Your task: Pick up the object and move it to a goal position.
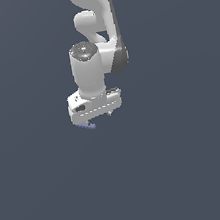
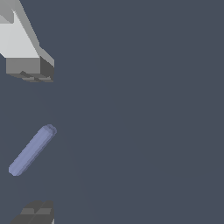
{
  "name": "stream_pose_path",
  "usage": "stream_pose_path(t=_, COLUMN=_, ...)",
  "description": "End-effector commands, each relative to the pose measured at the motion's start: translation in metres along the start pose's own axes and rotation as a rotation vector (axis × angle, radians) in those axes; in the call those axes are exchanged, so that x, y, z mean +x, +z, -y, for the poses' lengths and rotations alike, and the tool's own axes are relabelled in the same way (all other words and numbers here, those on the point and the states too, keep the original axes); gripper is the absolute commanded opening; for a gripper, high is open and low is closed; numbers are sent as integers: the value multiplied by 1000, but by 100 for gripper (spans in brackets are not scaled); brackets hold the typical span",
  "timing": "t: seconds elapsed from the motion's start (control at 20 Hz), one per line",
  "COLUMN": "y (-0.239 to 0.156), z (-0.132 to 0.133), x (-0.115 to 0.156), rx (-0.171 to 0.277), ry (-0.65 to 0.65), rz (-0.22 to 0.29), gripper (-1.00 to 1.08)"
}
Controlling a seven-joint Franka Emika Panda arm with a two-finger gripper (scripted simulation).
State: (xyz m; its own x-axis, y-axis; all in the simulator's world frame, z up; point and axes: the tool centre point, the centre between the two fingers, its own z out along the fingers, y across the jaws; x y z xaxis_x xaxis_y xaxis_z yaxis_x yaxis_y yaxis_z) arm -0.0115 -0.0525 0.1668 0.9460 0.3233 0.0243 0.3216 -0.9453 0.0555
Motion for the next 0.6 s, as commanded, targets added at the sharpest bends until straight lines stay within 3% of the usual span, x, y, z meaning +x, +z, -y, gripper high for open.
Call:
stream_pose_path(t=0.0, y=7, z=-5, x=-6, rx=2, ry=-55, rz=3, gripper=100)
stream_pose_path(t=0.55, y=37, z=-25, x=-33, rx=16, ry=-292, rz=11, gripper=100)
